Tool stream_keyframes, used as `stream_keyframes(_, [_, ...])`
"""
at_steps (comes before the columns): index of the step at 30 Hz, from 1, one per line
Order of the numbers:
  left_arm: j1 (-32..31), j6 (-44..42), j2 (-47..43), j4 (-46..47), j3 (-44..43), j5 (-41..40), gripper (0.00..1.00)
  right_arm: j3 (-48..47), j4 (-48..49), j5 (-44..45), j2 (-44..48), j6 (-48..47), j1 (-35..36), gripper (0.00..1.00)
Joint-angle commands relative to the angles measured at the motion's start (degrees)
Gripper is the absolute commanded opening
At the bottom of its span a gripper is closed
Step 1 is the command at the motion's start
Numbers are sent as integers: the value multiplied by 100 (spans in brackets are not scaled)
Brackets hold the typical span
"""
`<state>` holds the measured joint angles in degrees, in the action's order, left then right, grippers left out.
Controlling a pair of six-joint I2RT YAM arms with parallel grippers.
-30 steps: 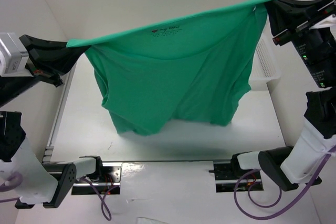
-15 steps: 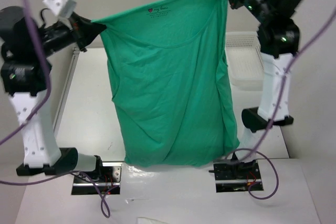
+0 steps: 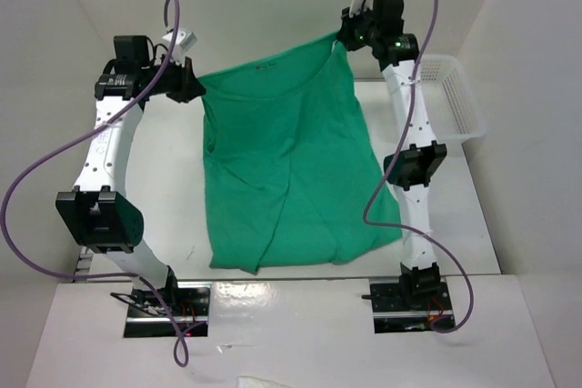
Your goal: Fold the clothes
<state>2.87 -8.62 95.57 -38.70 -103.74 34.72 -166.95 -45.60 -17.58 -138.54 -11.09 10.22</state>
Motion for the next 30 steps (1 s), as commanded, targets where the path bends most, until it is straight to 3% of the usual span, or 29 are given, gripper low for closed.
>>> stream_keyframes(1, [91, -175, 14, 546, 126, -220, 0, -513, 87, 369, -409, -305, 225, 5])
stream_keyframes(10, [380, -61, 515, 679, 258, -475, 0, -1278, 34, 1009, -1692, -385, 806, 9])
stream_keyframes(12, [451, -61, 629, 810, 310, -475, 4, -1278, 104, 1212, -1747, -245, 885, 29])
stream_keyframes(14, [599, -8, 630, 889, 372, -545, 17, -1278, 183, 1423, -1817, -104, 956, 57])
stream_keyframes(15, [600, -8, 682, 977, 451, -597, 26, -1278, 183, 1485, -1869, 9, 956, 67])
stream_keyframes(17, [775, -8, 682, 1109, 556, -738, 45, -1278, 183, 1556, -1870, 72, 956, 76])
stream_keyframes(21, [1127, 299, 682, 1698, 821, -1211, 79, -1278, -9, 1758, -1615, 195, 1008, 79])
stream_keyframes(25, [1461, 300, 788, 1822, 882, -1214, 84, -1278, -562, 1513, -1203, 248, 1008, 80])
stream_keyframes(30, [1532, 177, 297, 1418, 1372, -1290, 85, -920, -1959, 767, -536, -155, 1701, 78])
